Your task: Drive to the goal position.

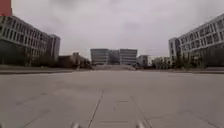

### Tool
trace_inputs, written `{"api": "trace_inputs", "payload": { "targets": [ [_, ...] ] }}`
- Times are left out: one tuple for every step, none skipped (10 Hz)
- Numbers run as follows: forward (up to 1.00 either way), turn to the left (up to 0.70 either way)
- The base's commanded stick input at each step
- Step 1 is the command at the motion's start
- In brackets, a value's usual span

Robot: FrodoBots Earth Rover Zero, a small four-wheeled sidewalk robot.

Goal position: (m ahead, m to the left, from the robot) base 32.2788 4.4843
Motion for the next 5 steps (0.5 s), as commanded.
{"api": "trace_inputs", "payload": {
  "targets": [
    [0.85, 0.0],
    [0.85, 0.0],
    [0.85, 0.0],
    [0.85, 0.0],
    [0.85, 0.0]
  ]
}}
